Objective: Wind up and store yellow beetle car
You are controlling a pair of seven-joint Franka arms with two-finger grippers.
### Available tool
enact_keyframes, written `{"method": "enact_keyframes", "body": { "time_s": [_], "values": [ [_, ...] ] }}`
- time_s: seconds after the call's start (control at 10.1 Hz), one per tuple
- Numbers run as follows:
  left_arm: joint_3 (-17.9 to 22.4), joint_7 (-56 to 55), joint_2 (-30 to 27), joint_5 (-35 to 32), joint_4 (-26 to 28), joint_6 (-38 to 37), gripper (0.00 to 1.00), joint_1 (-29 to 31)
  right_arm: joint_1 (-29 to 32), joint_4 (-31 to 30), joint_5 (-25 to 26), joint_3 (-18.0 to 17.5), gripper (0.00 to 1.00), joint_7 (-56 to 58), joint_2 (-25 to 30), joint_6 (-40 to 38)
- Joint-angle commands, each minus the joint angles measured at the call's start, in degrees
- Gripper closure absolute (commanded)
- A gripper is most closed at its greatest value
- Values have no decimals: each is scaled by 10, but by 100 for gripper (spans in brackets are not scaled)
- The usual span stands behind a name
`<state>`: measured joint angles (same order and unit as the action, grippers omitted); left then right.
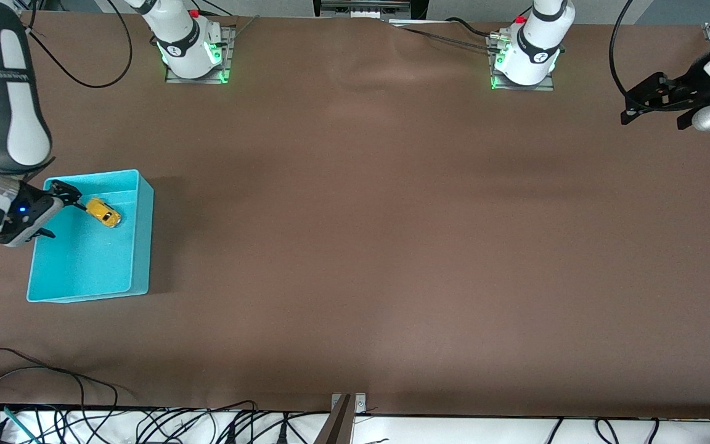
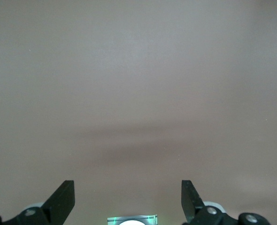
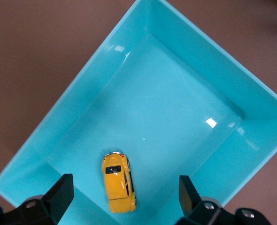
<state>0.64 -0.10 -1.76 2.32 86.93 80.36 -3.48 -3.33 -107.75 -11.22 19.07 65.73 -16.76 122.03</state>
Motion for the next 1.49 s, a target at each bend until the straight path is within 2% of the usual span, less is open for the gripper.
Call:
{"method": "enact_keyframes", "body": {
  "time_s": [0.0,0.2,0.6,0.69,0.79,0.99,1.39],
  "values": [
    [0,-2,1,1,-3,6,0,2,-18,91,3,0,0,-142,4,-133],
    [0,-2,0,1,-1,5,0,2,-46,150,21,-2,0,-318,17,-229],
    [0,-2,0,1,-1,5,0,2,-149,154,140,-4,0,-593,64,-254],
    [0,-2,0,1,-1,5,0,2,-163,150,161,-7,0,-618,72,-252],
    [0,-2,0,1,-1,5,0,2,-164,142,161,-7,0,-622,75,-242],
    [0,-2,0,1,-2,5,0,2,-164,64,162,-7,0,-634,123,-166],
    [0,-2,0,1,-1,5,0,2,-164,72,160,-7,0,-698,126,-177]
  ]
}}
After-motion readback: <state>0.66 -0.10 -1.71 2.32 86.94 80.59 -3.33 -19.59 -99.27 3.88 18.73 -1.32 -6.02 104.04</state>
